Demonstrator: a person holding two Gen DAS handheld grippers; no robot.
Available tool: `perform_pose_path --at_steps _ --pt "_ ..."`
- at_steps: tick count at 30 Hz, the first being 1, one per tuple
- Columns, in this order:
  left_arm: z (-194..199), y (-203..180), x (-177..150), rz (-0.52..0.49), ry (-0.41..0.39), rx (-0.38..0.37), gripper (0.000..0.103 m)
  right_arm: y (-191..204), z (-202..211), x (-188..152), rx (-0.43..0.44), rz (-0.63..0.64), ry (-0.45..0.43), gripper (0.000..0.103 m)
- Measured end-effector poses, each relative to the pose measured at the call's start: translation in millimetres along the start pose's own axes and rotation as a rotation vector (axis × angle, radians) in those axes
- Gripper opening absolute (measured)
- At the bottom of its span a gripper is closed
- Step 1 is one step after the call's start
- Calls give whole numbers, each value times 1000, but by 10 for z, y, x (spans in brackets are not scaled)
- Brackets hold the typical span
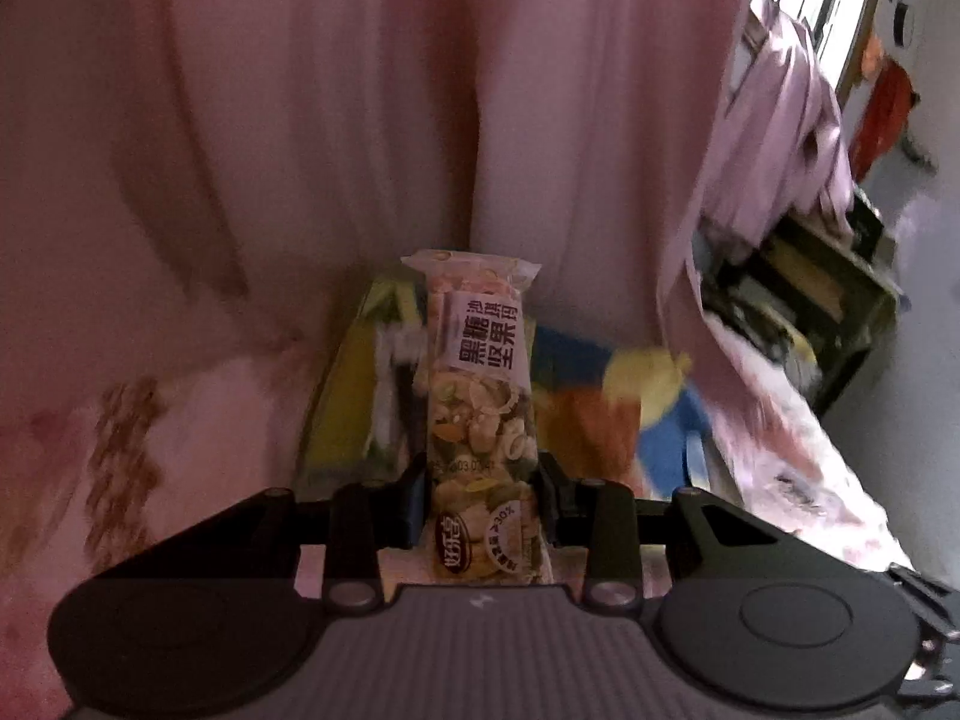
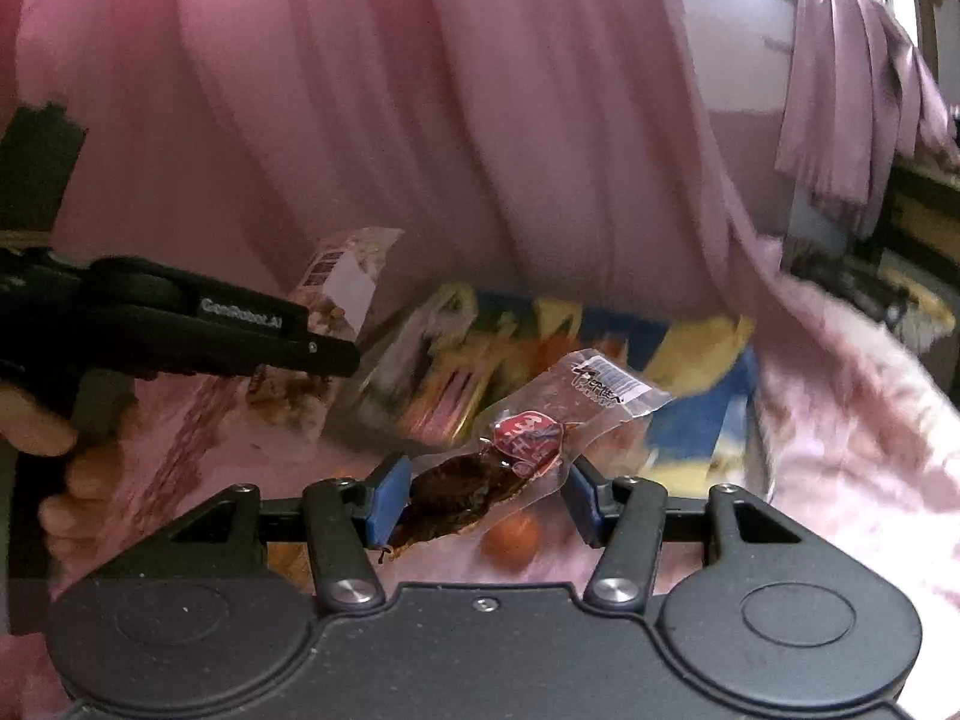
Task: Organize snacks
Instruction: 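Carry the nut-bar pack and jerky pack into the tray and open both tools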
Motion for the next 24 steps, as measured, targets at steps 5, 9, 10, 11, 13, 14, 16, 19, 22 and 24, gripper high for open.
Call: perform_pose_path --at_steps 5,9,10,11,13,14,16,19,22,24 --pt "-437 -61 270 11 -23 7 39 -286 -361 271 -26 -45 -59 57" --pt "-706 -63 338 25 -14 -49 39 -410 -670 313 -55 -97 -62 57" --pt "-755 -57 312 17 -10 -45 39 -445 -730 311 -72 -100 -61 57" --pt "-801 -54 282 6 -6 -42 39 -488 -788 310 -90 -109 -58 57" --pt "-879 -40 201 -11 12 -43 39 -602 -898 278 -121 -151 -34 57" --pt "-930 -55 167 -19 19 -46 39 -662 -934 255 -131 -178 -19 57" --pt "-991 -73 128 -21 24 -61 39 -758 -985 198 -154 -212 3 57" --pt "-1030 -99 72 -27 16 -73 39 -833 -1044 124 -186 -227 23 58" --pt "-1058 -165 32 -61 7 -64 39 -843 -1077 43 -200 -230 45 58" --pt "-1078 -191 8 -76 12 -63 39 -844 -1109 -8 -205 -239 59 58"
Point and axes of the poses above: each gripper's, at about its wrist camera, not at the fingertips, and z roughly against the way its jaws point, y to its left, x to its top, the point moved 5 cm from there along -z, roughly the way its jaws point, and after that the axes turned 2 degrees about -z, right-handed, at the moved point
